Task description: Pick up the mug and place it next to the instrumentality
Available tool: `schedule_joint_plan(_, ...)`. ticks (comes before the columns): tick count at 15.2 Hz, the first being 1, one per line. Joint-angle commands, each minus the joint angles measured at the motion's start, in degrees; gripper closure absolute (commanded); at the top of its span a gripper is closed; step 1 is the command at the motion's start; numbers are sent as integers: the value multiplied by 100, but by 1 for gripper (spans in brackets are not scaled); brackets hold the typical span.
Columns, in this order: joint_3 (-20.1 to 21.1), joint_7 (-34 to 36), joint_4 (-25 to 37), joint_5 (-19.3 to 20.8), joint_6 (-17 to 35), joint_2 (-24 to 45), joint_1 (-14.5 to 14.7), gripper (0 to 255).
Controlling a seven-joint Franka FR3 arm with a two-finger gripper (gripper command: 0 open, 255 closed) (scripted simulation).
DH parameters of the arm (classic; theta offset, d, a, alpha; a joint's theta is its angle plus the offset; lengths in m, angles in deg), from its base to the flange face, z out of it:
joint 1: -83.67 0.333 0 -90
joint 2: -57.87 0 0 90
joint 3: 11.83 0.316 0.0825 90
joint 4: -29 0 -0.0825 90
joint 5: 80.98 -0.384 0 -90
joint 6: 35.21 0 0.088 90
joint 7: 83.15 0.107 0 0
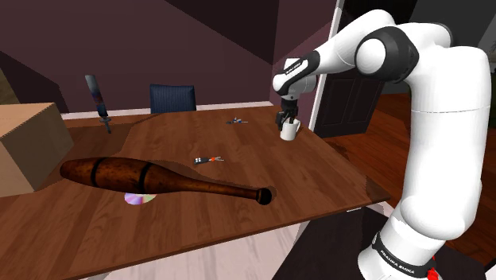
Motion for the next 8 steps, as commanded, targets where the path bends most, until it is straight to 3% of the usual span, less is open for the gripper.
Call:
schedule_joint_plan(1,2,-4,0,-5,13,10,-3,0)
schedule_joint_plan(5,1,-3,0,-4,11,10,-3,0)
schedule_joint_plan(6,1,-3,0,-4,11,10,-3,255)
schedule_joint_plan(8,1,-4,0,-4,11,10,-3,255)
